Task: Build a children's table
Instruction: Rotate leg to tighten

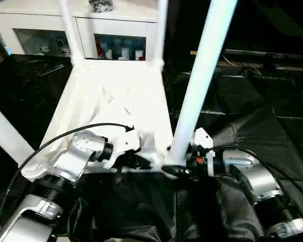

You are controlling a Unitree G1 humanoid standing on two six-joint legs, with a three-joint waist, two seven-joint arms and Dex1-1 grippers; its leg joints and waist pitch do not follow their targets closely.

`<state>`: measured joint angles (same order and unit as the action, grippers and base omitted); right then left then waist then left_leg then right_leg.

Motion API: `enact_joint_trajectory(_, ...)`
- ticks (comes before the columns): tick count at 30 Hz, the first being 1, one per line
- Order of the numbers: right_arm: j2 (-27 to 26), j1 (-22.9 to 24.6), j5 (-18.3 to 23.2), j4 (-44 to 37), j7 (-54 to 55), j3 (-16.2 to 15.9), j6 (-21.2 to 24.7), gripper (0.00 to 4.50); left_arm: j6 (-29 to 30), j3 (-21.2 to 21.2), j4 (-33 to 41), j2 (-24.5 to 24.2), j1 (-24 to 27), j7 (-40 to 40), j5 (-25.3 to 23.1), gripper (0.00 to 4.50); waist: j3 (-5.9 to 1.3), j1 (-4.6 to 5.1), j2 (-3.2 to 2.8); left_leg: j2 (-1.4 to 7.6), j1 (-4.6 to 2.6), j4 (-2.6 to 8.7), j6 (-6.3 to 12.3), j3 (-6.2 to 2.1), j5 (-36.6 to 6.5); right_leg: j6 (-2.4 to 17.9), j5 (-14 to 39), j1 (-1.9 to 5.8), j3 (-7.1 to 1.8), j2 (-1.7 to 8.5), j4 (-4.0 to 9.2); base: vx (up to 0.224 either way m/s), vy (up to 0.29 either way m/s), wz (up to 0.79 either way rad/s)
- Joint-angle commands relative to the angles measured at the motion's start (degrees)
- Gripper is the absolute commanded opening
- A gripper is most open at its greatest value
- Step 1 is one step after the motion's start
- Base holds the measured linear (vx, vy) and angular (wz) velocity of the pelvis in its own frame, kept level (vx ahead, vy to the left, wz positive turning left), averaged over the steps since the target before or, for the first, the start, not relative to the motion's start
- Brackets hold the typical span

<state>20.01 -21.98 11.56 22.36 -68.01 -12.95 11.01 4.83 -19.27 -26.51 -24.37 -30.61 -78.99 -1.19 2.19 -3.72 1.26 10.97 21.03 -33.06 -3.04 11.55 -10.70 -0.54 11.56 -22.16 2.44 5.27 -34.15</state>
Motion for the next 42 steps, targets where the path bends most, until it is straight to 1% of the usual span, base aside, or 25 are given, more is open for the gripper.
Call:
enact_joint_trajectory(1,0.67,0.13,0.47,-1.86,-1.03,-0.76,0.79,3.15,-0.45,-4.21,-1.12,0.47,0.06,-3.03,-0.78,0.00,-2.95,0.01,-0.36,2.68,-1.02,3.97,1.80,-0.81,-10.60,15.68,2.96,1.92,-1.94,2.75,2.84,0.000,0.000,0.00)
enact_joint_trajectory(2,0.71,0.15,0.49,-2.09,-1.22,-0.91,1.01,3.05,-0.83,-4.39,-1.52,0.36,-0.11,-3.04,-1.06,0.00,-2.98,-0.02,-0.55,2.67,-1.09,3.93,1.84,-0.79,-10.26,15.81,2.31,1.89,-1.92,2.70,2.80,0.000,0.000,0.00)
enact_joint_trajectory(5,0.37,0.63,0.39,-2.46,-1.12,-1.04,1.15,2.80,-0.96,-4.20,-2.27,0.77,-0.46,-1.94,-1.39,0.00,-3.03,-0.14,-0.55,2.66,-1.10,3.86,1.88,-0.77,-10.26,16.15,1.78,1.95,-1.89,2.71,2.71,0.000,0.000,0.00)
enact_joint_trajectory(8,-0.28,1.12,0.56,-2.50,-0.01,-0.65,0.92,2.72,-0.82,-3.89,-2.54,1.27,-0.65,-1.47,-1.22,0.00,-2.99,-0.28,-0.56,2.68,-1.15,3.86,1.67,-0.73,-10.65,16.16,2.34,1.94,-1.96,2.80,2.84,0.000,0.000,0.00)
enact_joint_trajectory(10,-2.44,1.76,0.03,-1.42,4.54,0.50,-0.15,2.70,1.09,-2.38,-2.93,3.13,-1.23,2.40,-1.04,0.00,-2.96,-0.38,-0.65,2.68,-1.18,3.94,1.34,-0.77,-11.27,15.90,3.36,1.89,-1.97,2.83,2.94,0.000,0.000,0.00)
enact_joint_trajectory(12,-5.64,1.88,-1.42,1.25,12.35,2.29,-1.42,2.69,3.40,-0.73,-2.95,5.55,-1.85,7.81,-1.15,0.00,-2.71,-0.10,-0.48,2.66,-1.29,4.27,-0.13,-0.88,-14.29,15.29,7.72,1.64,-2.10,3.01,3.45,0.000,0.000,0.00)
enact_joint_trajectory(13,-6.05,1.82,-1.59,1.66,13.40,2.51,-1.48,2.69,3.76,-0.64,-2.79,5.82,-1.86,8.37,-1.13,0.00,-2.62,-0.04,-0.49,2.63,-1.28,4.37,-0.67,-0.99,-15.19,14.91,9.60,1.61,-2.10,3.11,3.60,0.000,0.000,0.00)
enact_joint_trajectory(14,-7.76,1.69,-2.25,3.22,17.51,3.36,-1.80,2.69,5.52,-0.28,-1.96,6.96,-1.82,11.00,-1.22,0.00,-2.52,0.23,-0.50,2.55,-1.33,4.56,-1.50,-1.22,-17.14,13.63,14.14,1.57,-2.07,3.26,4.05,0.000,0.000,0.00)
enact_joint_trajectory(15,-8.63,1.70,-2.56,3.87,19.44,3.71,-1.96,2.68,6.48,-0.17,-1.41,7.61,-1.72,12.48,-1.40,0.00,-2.31,0.59,-0.51,2.55,-1.43,4.70,-2.13,-1.38,-18.97,12.43,18.13,1.25,-2.09,3.27,4.52,0.000,0.000,0.00)
enact_joint_trajectory(17,-9.76,1.67,-2.85,4.58,21.85,4.13,-1.88,2.68,7.43,-0.11,-0.62,8.47,-1.47,14.12,-1.67,0.00,-2.33,1.06,-0.42,2.48,-1.20,4.82,-2.28,-1.67,-20.03,10.68,21.47,1.36,-2.05,3.29,4.89,0.000,0.000,0.00)
enact_joint_trajectory(18,-11.99,1.63,-2.83,5.44,25.52,5.00,-1.72,2.68,9.63,0.16,0.92,10.06,-0.90,16.62,-1.88,0.00,-2.34,1.30,-0.43,2.49,-1.19,4.85,-2.18,-1.73,-20.17,10.13,21.66,1.23,-2.06,3.16,4.99,0.000,0.000,0.00)
enact_joint_trajectory(19,-11.99,1.63,-2.83,5.44,25.52,5.00,-1.72,2.68,9.63,0.16,0.92,10.06,-0.90,16.62,-1.88,0.00,-2.35,1.47,-0.46,2.58,-1.27,4.84,-2.27,-1.62,-20.25,10.33,21.04,1.06,-2.16,3.14,4.93,0.000,0.000,0.00)
enact_joint_trajectory(20,-14.03,1.60,-3.40,5.97,29.40,5.68,-1.09,2.68,11.68,0.43,2.18,11.72,-0.43,19.31,-2.21,0.00,-2.32,1.66,-0.32,2.45,-1.14,4.83,-2.00,-1.71,-20.47,10.28,21.27,1.07,-2.07,3.10,5.07,0.000,0.000,0.00)
enact_joint_trajectory(21,-14.03,1.60,-3.40,5.97,29.40,5.68,-1.09,2.68,11.68,0.43,2.18,11.72,-0.43,19.31,-2.21,0.00,-2.29,1.85,-0.40,2.52,-1.04,4.89,-2.12,-1.68,-20.20,10.40,20.88,1.09,-2.11,3.08,4.93,0.000,0.000,0.00)
enact_joint_trajectory(23,-17.31,1.28,-4.31,6.96,34.69,6.27,-0.51,2.68,14.67,0.87,3.40,15.13,0.09,24.39,-3.10,0.00,-2.35,2.08,-0.26,2.48,-1.04,4.80,-1.87,-1.59,-19.32,10.42,20.24,0.97,-2.16,3.00,4.95,0.000,0.000,0.00)
enact_joint_trajectory(27,-18.76,1.13,-4.78,7.48,35.54,5.68,-1.72,2.68,15.78,0.47,4.16,16.93,0.55,26.47,-3.21,0.00,-2.44,2.02,-0.27,2.45,-0.89,4.76,-1.08,-1.58,-18.37,10.19,18.73,1.09,-2.12,2.94,4.97,0.000,0.000,0.00)
enact_joint_trajectory(28,-19.07,0.96,-4.31,7.58,35.53,5.62,-2.35,3.23,15.98,0.15,4.48,17.39,0.71,26.95,-3.06,0.00,-2.50,2.01,-0.05,2.36,-0.87,4.64,-0.52,-1.41,-17.86,10.37,17.35,1.08,-2.14,2.83,4.96,0.000,0.000,0.00)
enact_joint_trajectory(29,-18.95,0.72,-4.24,7.59,35.52,5.74,-2.81,3.37,15.70,0.05,4.47,17.44,0.73,26.70,-2.86,0.00,-2.48,1.97,0.01,2.36,-0.80,4.65,-0.36,-1.45,-17.60,10.39,17.17,1.15,-2.12,2.86,4.91,0.000,0.000,0.00)
enact_joint_trajectory(31,-18.74,0.50,-4.65,7.51,35.64,5.76,-3.27,3.40,15.79,-0.09,4.83,17.40,0.86,26.56,-2.76,0.00,-2.58,1.89,-0.13,2.38,-0.74,4.61,-0.12,-1.42,-16.43,10.58,15.70,1.22,-2.10,2.81,4.73,0.000,0.000,0.00)
enact_joint_trajectory(32,-17.16,0.56,-5.44,6.28,32.48,4.63,-3.98,3.59,14.63,-0.52,5.51,16.38,1.38,24.89,-2.74,0.00,-2.73,1.88,-0.08,2.37,-0.57,4.48,0.35,-1.36,-14.50,11.21,12.31,1.42,-2.08,2.73,4.37,0.000,0.000,0.00)
enact_joint_trajectory(33,-17.16,0.56,-5.44,6.28,32.48,4.63,-3.98,3.59,14.63,-0.52,5.51,16.38,1.38,24.89,-2.74,0.00,-2.73,1.88,-0.08,2.37,-0.57,4.48,0.35,-1.36,-14.50,11.21,12.31,1.42,-2.08,2.73,4.37,0.000,0.000,0.00)
enact_joint_trajectory(36,-14.91,0.81,-4.95,4.41,27.17,3.16,-3.91,3.59,13.45,-0.75,6.07,15.01,1.98,22.68,-2.63,0.00,-2.84,1.79,-0.17,2.37,-0.49,4.25,1.71,-1.25,-12.50,12.42,7.83,1.79,-1.99,2.62,3.90,0.000,0.000,0.00)
enact_joint_trajectory(37,-13.95,0.94,-4.90,3.77,25.47,2.56,-4.09,3.59,12.83,-0.88,6.21,14.48,2.15,21.82,-2.53,0.00,-2.81,1.79,-0.18,2.35,-0.49,4.20,1.93,-1.21,-12.18,12.61,7.25,1.75,-2.01,2.63,3.88,0.000,0.000,0.00)
enact_joint_trajectory(39,-10.27,1.51,-3.90,1.07,18.50,0.53,-3.87,3.59,11.36,-0.91,6.66,12.62,2.53,18.64,-1.41,0.00,-2.95,1.65,-0.16,2.32,-0.53,3.87,3.06,-1.11,-10.23,13.61,3.86,2.00,-1.98,2.59,3.49,0.000,0.000,0.00)
enact_joint_trajectory(42,-7.37,1.82,-2.59,-0.79,12.69,0.21,-2.61,3.59,9.94,-0.88,6.70,10.78,2.61,15.03,-0.33,0.00,-3.00,1.54,-0.13,2.33,-0.59,3.68,4.44,-0.99,-9.55,14.80,2.20,2.12,-1.97,2.62,3.29,0.000,0.000,0.00)
